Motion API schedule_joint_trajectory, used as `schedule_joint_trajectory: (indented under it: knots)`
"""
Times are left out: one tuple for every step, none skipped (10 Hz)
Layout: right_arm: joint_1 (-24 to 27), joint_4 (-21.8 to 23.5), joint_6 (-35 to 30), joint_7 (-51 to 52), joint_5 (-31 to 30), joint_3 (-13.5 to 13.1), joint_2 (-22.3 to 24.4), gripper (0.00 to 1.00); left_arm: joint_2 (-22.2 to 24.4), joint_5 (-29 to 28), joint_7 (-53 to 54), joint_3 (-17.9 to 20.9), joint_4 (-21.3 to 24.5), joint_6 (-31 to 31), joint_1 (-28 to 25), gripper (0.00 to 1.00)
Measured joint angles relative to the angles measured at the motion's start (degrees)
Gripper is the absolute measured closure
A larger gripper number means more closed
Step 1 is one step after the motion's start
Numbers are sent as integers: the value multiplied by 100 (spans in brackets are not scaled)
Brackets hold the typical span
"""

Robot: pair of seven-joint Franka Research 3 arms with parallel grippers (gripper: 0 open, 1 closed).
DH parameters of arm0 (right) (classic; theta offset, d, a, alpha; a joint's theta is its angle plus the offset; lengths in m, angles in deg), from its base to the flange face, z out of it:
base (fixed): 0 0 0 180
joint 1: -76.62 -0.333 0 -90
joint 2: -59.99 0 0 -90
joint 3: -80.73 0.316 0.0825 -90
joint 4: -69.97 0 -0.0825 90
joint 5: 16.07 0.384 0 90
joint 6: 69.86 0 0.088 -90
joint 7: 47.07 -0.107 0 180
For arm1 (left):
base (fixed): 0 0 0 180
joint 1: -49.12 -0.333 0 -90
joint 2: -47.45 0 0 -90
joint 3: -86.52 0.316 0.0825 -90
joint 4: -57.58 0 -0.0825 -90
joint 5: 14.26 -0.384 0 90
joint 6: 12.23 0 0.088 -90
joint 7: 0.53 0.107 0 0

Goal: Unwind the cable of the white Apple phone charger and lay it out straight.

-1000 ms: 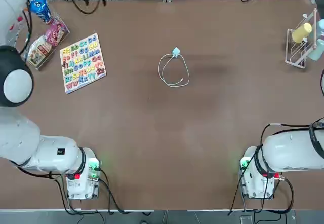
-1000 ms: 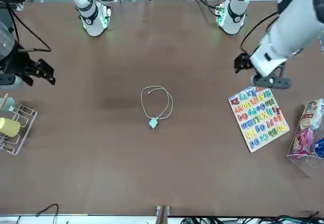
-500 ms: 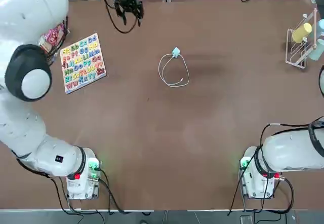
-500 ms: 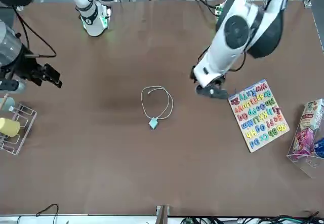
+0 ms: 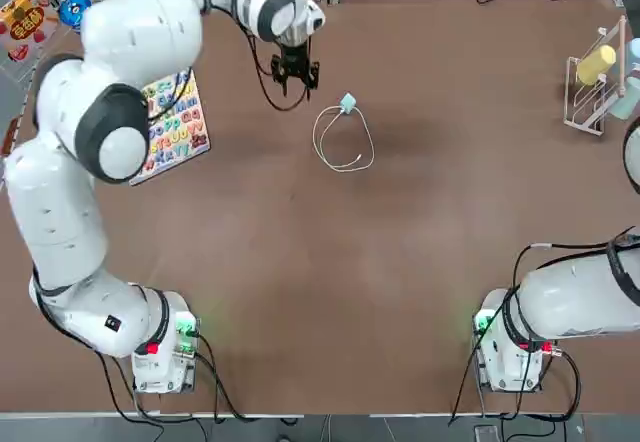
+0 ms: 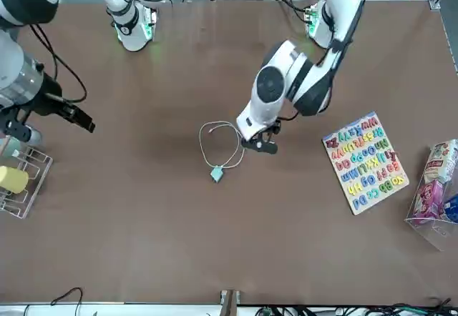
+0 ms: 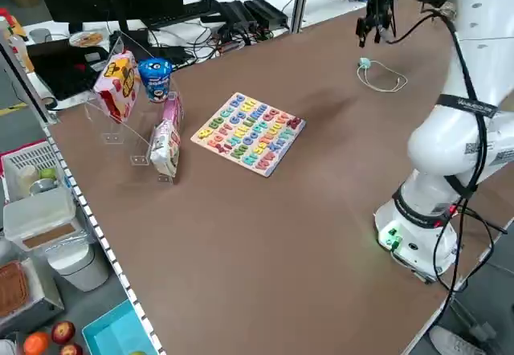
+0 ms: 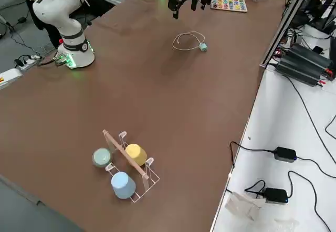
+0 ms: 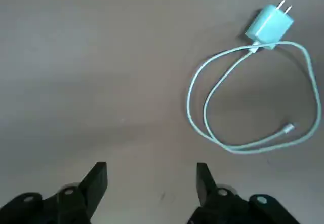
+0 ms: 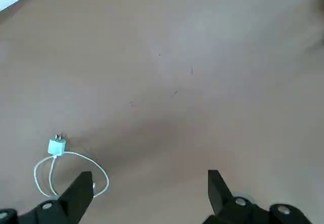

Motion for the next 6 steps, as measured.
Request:
schedule_joint_trajectory:
  knots:
    - [-37, 0, 0, -174, 0, 0, -28, 0, -234, -66, -21, 0, -4, -172, 25, 23]
    - [-43, 0, 0, -283, 2, -1, -49, 0, -396, -120, -54, 0, -11, -292, 32, 26]
    - [-53, 1, 0, -374, 5, -1, -88, 0, -513, -147, -174, -1, -17, -416, 63, 29]
    - [-81, 4, 0, -459, 5, 0, -148, 0, -612, -159, -331, -1, -19, -572, 103, 29]
    - [-112, 5, 14, -536, 6, 1, -226, 0, -720, -168, -481, -1, -20, -735, 139, 30]
    - [-159, 6, 42, -594, 8, 2, -309, 0, -818, -253, -613, -1, -20, -839, 178, 31]
